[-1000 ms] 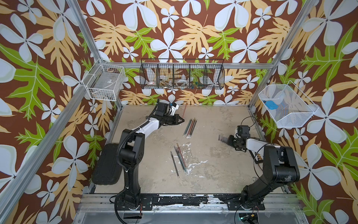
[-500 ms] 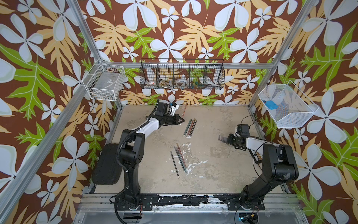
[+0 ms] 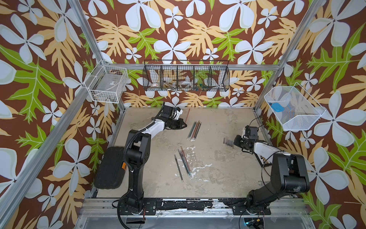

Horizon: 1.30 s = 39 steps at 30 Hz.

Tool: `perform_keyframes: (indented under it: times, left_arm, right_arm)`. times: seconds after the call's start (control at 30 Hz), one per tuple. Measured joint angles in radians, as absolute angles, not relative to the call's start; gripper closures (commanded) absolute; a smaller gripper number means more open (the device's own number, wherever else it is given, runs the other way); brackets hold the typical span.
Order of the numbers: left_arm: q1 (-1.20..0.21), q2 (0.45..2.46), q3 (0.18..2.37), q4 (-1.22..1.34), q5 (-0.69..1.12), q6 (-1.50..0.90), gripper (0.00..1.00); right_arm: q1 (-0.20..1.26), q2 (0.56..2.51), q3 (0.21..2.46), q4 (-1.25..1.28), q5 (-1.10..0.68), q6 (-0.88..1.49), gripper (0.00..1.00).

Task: Remove the protective cover of the pencils
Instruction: Place the protective sleeve at the center of the board, then place the pencil at the center of the board.

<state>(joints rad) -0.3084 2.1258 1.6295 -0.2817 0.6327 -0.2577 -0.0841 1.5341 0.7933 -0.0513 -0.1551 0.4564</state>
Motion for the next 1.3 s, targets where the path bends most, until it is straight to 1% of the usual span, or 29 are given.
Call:
perform_keyframes:
  times: [0.2,0.43,0.6,0.73,0.87,0.93,1.07,1.17,1.3]
  left_arm:
    - [-0.308,2.168,1.656,-0.36,0.61,-0.224,1.0]
    - [-0.308,2.216,1.67,-0.396,0.615,-0.206,1.0]
    - [-0.312,2.251,1.688,-0.418,0.618,-0.197,0.94]
    - [-0.328,2.267,1.699,-0.436,0.607,-0.188,0.93]
    - [-0.348,2.267,1.707,-0.44,0.599,-0.185,0.86]
    - [-0.351,2.267,1.71,-0.44,0.595,-0.182,0.85]
    - [-0.35,2.267,1.717,-0.443,0.583,-0.182,0.8]
    - [-0.349,2.267,1.722,-0.443,0.577,-0.182,0.79]
    - [-0.349,2.267,1.727,-0.443,0.577,-0.181,0.81]
  right_arm:
    - [-0.088,1.433,0.746,-0.017,-0.154,0.46,0.82]
    - [-0.097,1.432,0.732,0.0,-0.153,0.466,0.82]
    - [-0.107,1.431,0.723,0.007,-0.163,0.467,0.82]
    - [-0.108,1.43,0.72,0.007,-0.167,0.468,0.83]
    - [-0.108,1.43,0.719,0.007,-0.183,0.468,0.83]
    - [-0.108,1.431,0.719,0.008,-0.184,0.468,0.83]
    - [-0.109,1.431,0.715,0.008,-0.187,0.469,0.83]
    - [-0.109,1.432,0.715,0.01,-0.191,0.469,0.83]
    - [-0.109,1.435,0.713,0.015,-0.196,0.469,0.83]
